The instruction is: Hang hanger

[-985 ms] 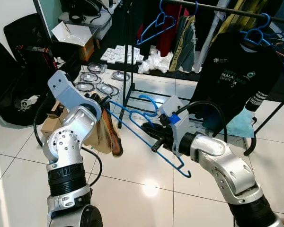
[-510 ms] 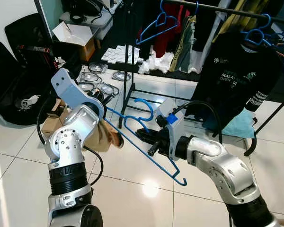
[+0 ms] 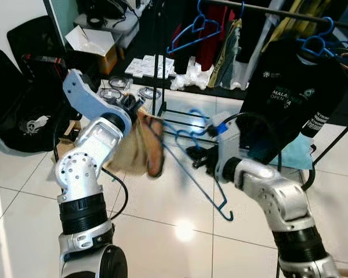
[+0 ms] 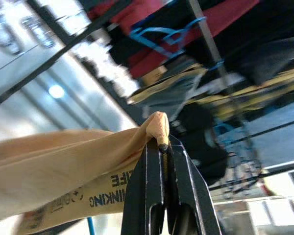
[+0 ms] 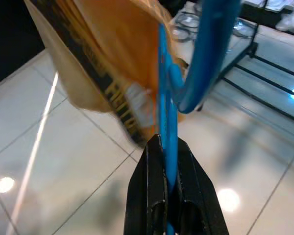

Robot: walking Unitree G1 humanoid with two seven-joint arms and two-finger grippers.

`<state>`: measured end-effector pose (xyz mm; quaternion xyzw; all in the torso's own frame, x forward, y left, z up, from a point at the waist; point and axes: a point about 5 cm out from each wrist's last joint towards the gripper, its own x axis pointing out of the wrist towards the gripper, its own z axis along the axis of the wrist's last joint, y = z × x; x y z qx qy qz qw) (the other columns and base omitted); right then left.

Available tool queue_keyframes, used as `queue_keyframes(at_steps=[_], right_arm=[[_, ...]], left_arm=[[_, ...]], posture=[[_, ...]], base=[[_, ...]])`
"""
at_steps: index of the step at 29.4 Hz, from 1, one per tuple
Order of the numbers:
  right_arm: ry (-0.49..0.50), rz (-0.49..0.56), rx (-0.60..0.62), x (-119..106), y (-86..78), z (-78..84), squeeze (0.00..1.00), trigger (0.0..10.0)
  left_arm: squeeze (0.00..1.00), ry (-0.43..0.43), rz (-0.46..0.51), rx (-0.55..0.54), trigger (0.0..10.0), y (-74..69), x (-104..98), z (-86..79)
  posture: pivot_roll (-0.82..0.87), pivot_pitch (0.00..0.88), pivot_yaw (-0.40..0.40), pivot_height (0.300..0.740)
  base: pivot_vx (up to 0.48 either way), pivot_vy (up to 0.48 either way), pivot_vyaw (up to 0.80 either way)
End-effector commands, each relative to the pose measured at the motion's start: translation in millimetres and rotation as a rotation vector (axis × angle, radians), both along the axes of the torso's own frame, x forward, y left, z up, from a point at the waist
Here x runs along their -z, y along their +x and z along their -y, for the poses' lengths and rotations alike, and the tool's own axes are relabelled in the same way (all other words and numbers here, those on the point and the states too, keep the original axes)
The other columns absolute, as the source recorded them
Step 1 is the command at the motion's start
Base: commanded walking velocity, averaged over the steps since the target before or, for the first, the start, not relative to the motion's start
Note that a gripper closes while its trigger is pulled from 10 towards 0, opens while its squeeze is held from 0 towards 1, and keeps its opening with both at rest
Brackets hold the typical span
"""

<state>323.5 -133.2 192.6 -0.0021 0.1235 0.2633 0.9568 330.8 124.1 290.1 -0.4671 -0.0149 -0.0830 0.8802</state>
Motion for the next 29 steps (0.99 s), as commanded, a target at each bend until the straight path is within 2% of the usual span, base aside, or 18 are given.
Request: queue_keyframes(at_steps=[1, 2, 5, 8, 10, 13, 14, 16, 17, 18, 19, 21, 22, 23, 25, 26, 28, 29], right_arm=[[0.064, -0.001, 0.06, -2, 4.6, 9.6, 0.0, 10.0], [0.064, -0.001, 0.06, -2, 4.6, 9.6, 0.0, 10.0], [0.201, 0.006, 0.107, -9, 8.7, 16.7, 0.0, 10.0], [0.33, 0.03, 0.142, -19, 13.2, 21.0, 0.0, 10.0], [0.366, 0.04, 0.153, -23, 15.1, 22.8, 0.0, 10.0], [0.398, 0.049, 0.164, -26, 16.7, 24.6, 0.0, 10.0], [0.442, 0.064, 0.185, -31, 19.5, 28.3, 0.0, 10.0], [0.442, 0.064, 0.185, -31, 19.5, 28.3, 0.0, 10.0], [0.48, 0.082, 0.204, -37, 21.9, 32.2, 0.0, 10.0], [0.48, 0.082, 0.204, -37, 21.9, 32.2, 0.0, 10.0], [0.505, 0.092, 0.218, -40, 23.5, 34.8, 0.0, 10.0], [0.505, 0.092, 0.218, -40, 23.5, 34.8, 0.0, 10.0], [0.525, 0.103, 0.224, -45, 24.8, 36.7, 0.0, 10.0], [0.525, 0.103, 0.224, -45, 24.8, 36.7, 0.0, 10.0], [0.524, 0.113, 0.196, -52, 25.0, 36.3, 0.0, 10.0], [0.524, 0.113, 0.196, -52, 25.0, 36.3, 0.0, 10.0], [0.478, 0.096, 0.141, -55, 23.9, 33.1, 0.0, 10.0], [0.478, 0.096, 0.141, -55, 23.9, 33.1, 0.0, 10.0]], left_arm=[[0.0, -0.121, 0.096, 0.122, 10.0, -9.6, -18, 25.7], [0.0, -0.121, 0.096, 0.122, 10.0, -9.6, -18, 25.7], [0.0, -0.128, 0.158, 0.216, 10.0, -19.2, -21, 29.9], [0.0, -0.083, 0.207, 0.332, 10.0, -29.1, -21, 36.9], [0.0, -0.057, 0.21, 0.363, 10.0, -32.2, -17, 39.4], [0.0, -0.035, 0.206, 0.388, 10.0, -34.9, -13, 41.5], [0.0, 0.004, 0.177, 0.407, 10.0, -36.4, 0, 42.6], [0.0, 0.004, 0.177, 0.407, 10.0, -36.4, 0, 42.6], [0.0, 0.056, 0.136, 0.426, 10.0, -37.9, 15, 43.8], [0.0, 0.056, 0.136, 0.426, 10.0, -37.9, 15, 43.8], [0.0, 0.09, 0.106, 0.44, 10.0, -39.2, 25, 44.3], [0.0, 0.09, 0.106, 0.44, 10.0, -39.2, 25, 44.3], [0.0, 0.182, 0.063, 0.462, 10.0, -42.1, 42, 45.2], [0.0, 0.182, 0.063, 0.462, 10.0, -42.1, 42, 45.2], [0.0, 0.442, 0.013, 0.532, 10.0, -54.3, 72, 47.7], [0.0, 0.442, 0.013, 0.532, 10.0, -54.3, 72, 47.7], [0.0, 0.601, 0.003, 0.595, 10.0, -64.8, 89, 48.2], [0.0, 0.601, 0.003, 0.595, 10.0, -64.8, 89, 48.2]], posture=[[-0.03, 0.139, -0.021, 0.74], [-0.03, 0.139, -0.021, 0.74], [-0.03, 0.143, -0.021, 0.74], [-0.03, 0.146, -0.022, 0.74], [-0.03, 0.148, -0.021, 0.74], [-0.03, 0.148, -0.021, 0.74], [-0.03, 0.149, -0.022, 0.74], [-0.03, 0.149, -0.022, 0.74], [-0.03, 0.15, -0.022, 0.74], [-0.03, 0.15, -0.022, 0.74], [-0.03, 0.15, -0.022, 0.74], [-0.03, 0.15, -0.022, 0.74], [-0.03, 0.151, -0.023, 0.74], [-0.03, 0.151, -0.023, 0.74], [-0.04, 0.153, -0.024, 0.74], [-0.04, 0.153, -0.024, 0.74], [-0.04, 0.153, -0.024, 0.74], [-0.04, 0.153, -0.024, 0.74]], base=[[0.0, 0.0, 0.0], [0.0, 0.0, 0.0], [0.0, 0.0, 0.0], [0.0, 0.0, 0.0], [0.0, 0.0, 0.0], [0.0, 0.0, 0.0], [0.0, 0.0, 0.0], [0.0, 0.0, 0.0], [0.0, 0.0, 0.0], [0.0, 0.0, 0.0], [0.0, 0.0, 0.0], [0.0, 0.0, 0.0], [0.0, 0.0, 0.0], [0.0, 0.0, 0.0], [0.0, 0.0, 0.0], [0.0, 0.0, 0.0], [0.0, 0.0, 0.0], [0.0, 0.0, 0.0]])
